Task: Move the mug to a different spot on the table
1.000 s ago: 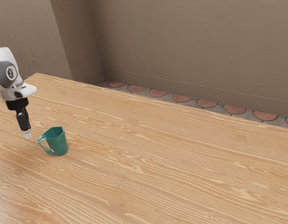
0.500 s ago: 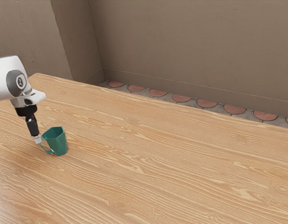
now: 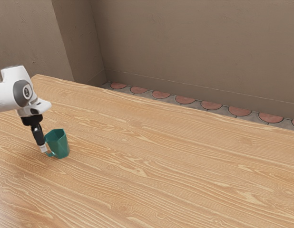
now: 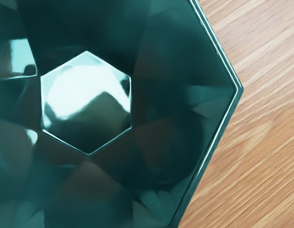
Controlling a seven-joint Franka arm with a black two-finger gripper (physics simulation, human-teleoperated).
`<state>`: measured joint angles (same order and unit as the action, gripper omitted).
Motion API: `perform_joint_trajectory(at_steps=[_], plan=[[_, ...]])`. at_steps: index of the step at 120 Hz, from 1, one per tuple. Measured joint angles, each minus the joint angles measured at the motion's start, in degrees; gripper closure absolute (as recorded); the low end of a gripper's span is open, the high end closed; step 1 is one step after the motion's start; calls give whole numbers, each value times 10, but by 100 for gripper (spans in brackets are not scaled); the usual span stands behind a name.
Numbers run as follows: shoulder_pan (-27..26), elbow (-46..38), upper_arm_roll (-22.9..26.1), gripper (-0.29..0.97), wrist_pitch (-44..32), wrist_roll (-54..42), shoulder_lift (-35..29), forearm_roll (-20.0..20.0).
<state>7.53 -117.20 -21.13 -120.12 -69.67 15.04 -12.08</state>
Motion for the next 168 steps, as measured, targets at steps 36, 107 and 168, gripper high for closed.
perform_joint_trajectory(at_steps=[36,107,168], plan=[[0,-16,0,0,-29,0,6,-17],[0,-21,0,53,-43,2,-4,-30],[0,-75,16,64,-42,2,-105,-32]])
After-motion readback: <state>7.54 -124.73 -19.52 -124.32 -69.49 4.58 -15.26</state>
